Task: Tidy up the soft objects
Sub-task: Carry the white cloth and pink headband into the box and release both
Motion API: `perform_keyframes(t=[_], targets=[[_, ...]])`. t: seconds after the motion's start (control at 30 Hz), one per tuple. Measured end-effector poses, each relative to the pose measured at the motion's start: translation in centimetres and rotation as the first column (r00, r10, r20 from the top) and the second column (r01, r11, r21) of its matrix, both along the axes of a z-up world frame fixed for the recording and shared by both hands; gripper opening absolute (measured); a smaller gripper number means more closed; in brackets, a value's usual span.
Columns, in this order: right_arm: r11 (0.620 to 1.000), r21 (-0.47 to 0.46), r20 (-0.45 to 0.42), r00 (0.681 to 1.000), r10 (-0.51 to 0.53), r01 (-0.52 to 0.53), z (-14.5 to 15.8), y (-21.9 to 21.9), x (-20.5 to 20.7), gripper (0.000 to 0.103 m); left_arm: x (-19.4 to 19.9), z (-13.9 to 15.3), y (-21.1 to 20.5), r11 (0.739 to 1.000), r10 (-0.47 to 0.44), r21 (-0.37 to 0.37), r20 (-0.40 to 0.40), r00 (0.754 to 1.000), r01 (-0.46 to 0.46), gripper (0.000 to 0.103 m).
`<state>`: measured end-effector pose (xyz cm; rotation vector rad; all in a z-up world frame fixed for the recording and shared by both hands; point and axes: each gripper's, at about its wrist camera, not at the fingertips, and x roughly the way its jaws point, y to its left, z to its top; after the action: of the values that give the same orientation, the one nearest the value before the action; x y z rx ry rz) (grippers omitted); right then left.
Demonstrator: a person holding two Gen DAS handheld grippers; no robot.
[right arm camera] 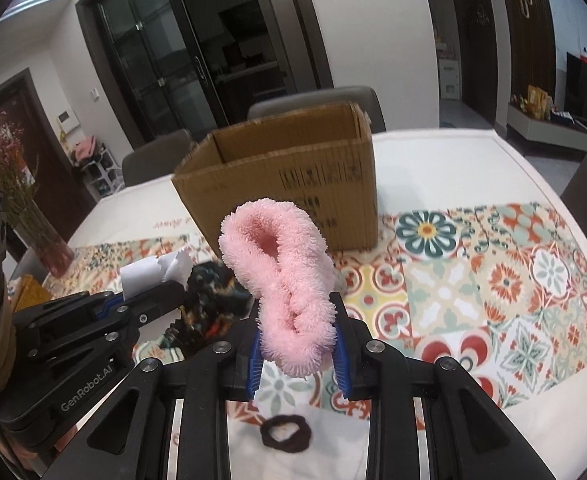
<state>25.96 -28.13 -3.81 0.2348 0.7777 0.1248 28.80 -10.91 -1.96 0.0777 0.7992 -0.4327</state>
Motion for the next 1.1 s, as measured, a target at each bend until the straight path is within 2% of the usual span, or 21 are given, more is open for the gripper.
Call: perform_keyframes(t=[0.4,0.7,1.1], targets=[[1.000,0.007,0.114,0.993,-0.004,0.003,4.1,0.0,2.0,0.030,1.9,4.6,0.6,0.999,0.031,-0.025,0.117,0.993,-0.028,0.009],[1.000,0.011,0.170,0.985,0.016,-0.018,6.6,-0.1,5.3,0.030,4.9,7.4,0.7,0.999,0.052,-0.025,0.185,0.981,-0.048,0.009],[0.997,0.050,0.168,0.985,0.043,-0.053,7.9,-0.6,11.8,0.030,10.6,8.5,0.0,0.998,0.064,-0.013,0.179,0.982,-0.062,0.009]])
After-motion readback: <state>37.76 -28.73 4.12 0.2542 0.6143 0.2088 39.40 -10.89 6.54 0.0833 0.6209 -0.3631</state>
